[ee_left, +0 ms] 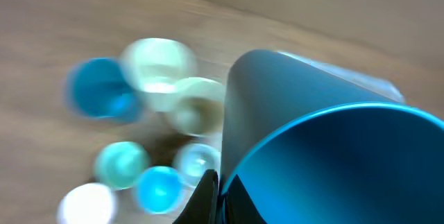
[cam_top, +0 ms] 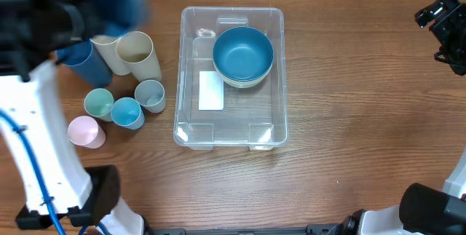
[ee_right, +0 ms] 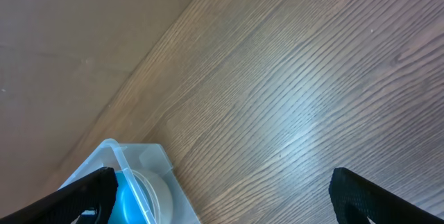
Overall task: Pack container
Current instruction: 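Lift the dark blue cup and set it upright in the bin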
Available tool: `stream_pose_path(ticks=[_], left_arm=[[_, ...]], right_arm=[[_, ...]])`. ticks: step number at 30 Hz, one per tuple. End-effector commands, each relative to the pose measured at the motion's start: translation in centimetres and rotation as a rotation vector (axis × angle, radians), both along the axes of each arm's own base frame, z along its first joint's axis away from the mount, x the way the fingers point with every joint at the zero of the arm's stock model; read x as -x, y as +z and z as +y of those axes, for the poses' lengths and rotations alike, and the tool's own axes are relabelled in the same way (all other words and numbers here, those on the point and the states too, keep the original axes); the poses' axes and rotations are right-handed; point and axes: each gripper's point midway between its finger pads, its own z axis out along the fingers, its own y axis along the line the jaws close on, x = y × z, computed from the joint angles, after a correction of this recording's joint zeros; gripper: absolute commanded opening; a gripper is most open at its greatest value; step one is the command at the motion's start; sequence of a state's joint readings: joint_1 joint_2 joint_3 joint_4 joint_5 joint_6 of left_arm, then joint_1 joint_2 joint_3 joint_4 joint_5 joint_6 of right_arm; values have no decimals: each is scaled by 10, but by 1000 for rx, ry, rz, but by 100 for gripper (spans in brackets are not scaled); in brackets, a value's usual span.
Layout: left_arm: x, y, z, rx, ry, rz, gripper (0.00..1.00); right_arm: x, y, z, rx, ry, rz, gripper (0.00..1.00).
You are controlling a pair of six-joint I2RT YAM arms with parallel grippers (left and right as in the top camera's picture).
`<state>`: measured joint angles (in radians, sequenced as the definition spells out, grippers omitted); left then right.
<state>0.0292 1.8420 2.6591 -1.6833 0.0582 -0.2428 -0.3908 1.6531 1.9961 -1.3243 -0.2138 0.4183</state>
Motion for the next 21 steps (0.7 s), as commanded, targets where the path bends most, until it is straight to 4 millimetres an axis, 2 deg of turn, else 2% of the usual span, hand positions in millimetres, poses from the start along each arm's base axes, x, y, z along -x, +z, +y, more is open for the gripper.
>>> stream_pose_path(ticks=[1, 3, 5, 7, 9, 10, 17, 20, 21], left_arm=[[-10, -17, -82, -42, -239, 33, 4], [-16, -38, -110, -64, -295, 86, 4], [-27, -67, -131, -61, -321, 164, 4], [-35, -94, -142, -64, -322, 236, 4], [-46, -129, -148, -70, -319, 330, 4], [-48, -138, -150, -69, -317, 351, 4], [-49, -136, -148, -74, -310, 347, 4], [-46, -129, -147, -70, -311, 329, 4], [-42, -119, -146, -67, -310, 306, 4]], right_arm=[[0, 6, 1, 2, 4, -18, 100], [0, 6, 1, 2, 3, -18, 100], [0, 6, 1, 2, 3, -18, 100], [0, 6, 1, 2, 3, -18, 100], [0, 6, 1, 2, 3, -18, 100], [0, 6, 1, 2, 3, -18, 100], [0, 6, 1, 2, 3, -18, 100], [0, 6, 1, 2, 3, -18, 100], [0, 6, 1, 2, 3, -18, 100]])
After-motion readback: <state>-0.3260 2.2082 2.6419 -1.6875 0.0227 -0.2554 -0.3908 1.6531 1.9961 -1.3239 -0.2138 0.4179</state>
